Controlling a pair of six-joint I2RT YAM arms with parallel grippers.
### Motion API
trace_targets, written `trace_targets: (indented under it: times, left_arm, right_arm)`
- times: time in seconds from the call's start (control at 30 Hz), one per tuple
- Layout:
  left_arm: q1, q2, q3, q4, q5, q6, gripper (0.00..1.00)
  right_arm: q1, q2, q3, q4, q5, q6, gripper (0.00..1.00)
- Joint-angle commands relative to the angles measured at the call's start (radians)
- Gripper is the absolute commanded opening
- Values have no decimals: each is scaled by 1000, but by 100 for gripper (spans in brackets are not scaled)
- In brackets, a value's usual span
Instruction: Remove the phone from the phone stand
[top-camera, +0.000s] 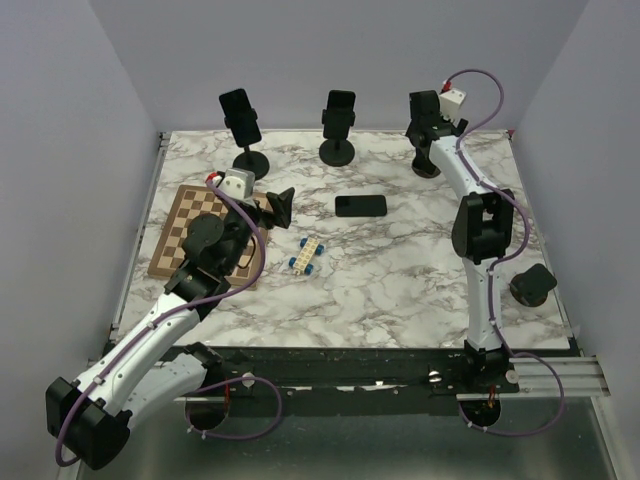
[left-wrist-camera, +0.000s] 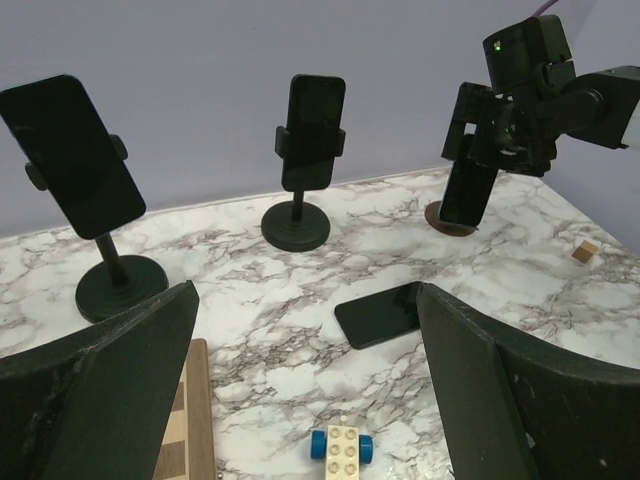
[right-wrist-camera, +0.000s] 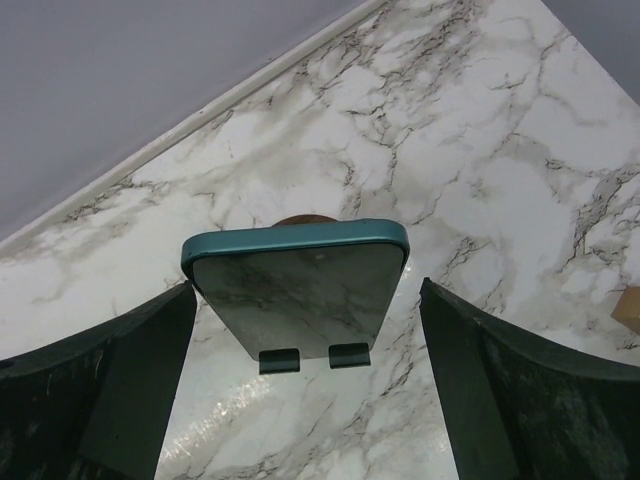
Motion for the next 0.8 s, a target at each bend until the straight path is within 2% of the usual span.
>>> trace_targets:
  times: [0.0, 0.27, 0.47, 0.53, 0.77]
  left_arm:
    - [6, 2, 38, -13, 30, -16, 99]
    - [10, 4, 41, -14, 37, -20, 99]
    - [13, 6, 42, -16, 40, -25, 99]
    - [13, 8, 42, -18, 41, -25, 99]
    - [19, 11, 46, -20, 46, -29, 99]
  right_arm:
    - [-1, 49, 50, -62, 76, 75, 100]
    - [-1, 62, 59, -40, 89, 72, 99]
    - [-1, 74, 57, -13, 89, 45, 87]
    - [-1, 70, 57, -4, 82, 38, 78]
    - [17, 7, 110, -36, 73, 6, 35]
